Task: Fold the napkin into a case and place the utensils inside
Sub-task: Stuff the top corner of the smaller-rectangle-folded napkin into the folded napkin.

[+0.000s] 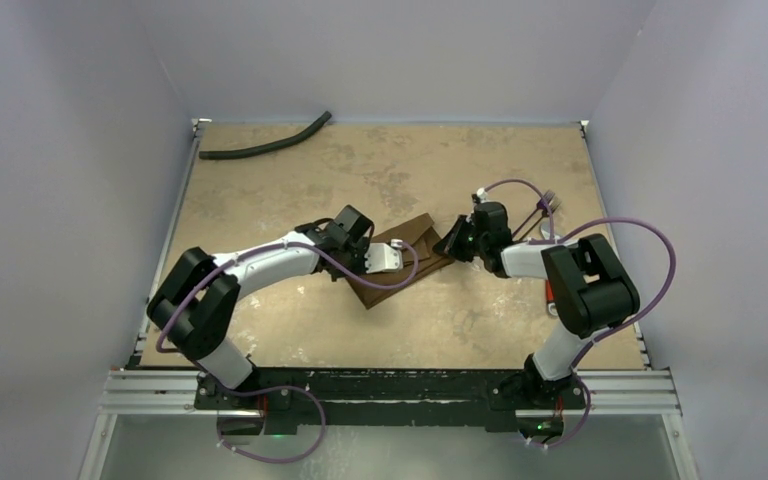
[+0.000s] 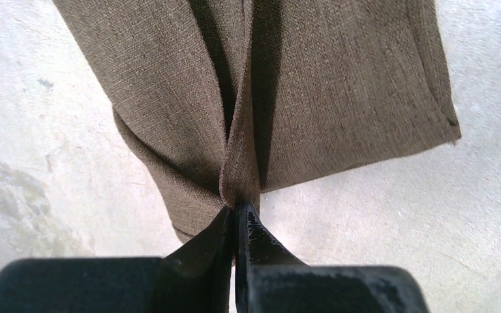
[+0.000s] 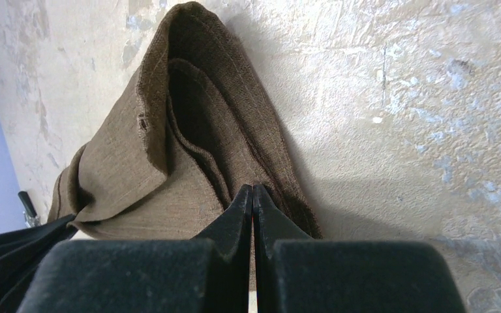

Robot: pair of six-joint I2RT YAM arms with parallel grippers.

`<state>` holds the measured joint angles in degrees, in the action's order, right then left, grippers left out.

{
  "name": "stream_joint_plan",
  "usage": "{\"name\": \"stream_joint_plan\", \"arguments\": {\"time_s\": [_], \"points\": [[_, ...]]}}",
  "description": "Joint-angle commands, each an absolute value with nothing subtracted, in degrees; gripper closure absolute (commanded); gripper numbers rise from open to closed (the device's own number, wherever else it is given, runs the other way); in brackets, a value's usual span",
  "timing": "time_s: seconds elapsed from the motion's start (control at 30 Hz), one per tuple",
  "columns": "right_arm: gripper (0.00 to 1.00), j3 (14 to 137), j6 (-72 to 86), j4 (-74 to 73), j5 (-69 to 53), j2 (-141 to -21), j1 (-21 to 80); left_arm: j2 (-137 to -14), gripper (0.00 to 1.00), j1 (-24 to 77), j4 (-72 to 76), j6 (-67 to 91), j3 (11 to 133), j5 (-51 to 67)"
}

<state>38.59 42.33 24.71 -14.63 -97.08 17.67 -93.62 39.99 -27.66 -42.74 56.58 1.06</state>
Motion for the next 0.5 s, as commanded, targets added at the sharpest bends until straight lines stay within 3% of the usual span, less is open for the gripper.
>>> {"name": "stream_joint_plan", "arguments": {"time_s": [0.0, 0.2, 0.47], "points": [[1.00, 37.3, 43.2, 25.5, -11.3, -98.5, 17.2, -89.3, 1.00, 41.3, -28.8, -43.1, 56.5, -2.1], [1.00, 36.5, 44.4, 25.6, -9.6, -98.1, 17.2, -88.7, 1.00, 41.6, -30.1, -44.7, 57.4, -2.2], [1.00, 34.6, 46.5, 25.5, -7.5, -95.5, 17.3, -86.8, 1.00, 43.4, -26.2, -49.6, 47.6, -5.4]]}}
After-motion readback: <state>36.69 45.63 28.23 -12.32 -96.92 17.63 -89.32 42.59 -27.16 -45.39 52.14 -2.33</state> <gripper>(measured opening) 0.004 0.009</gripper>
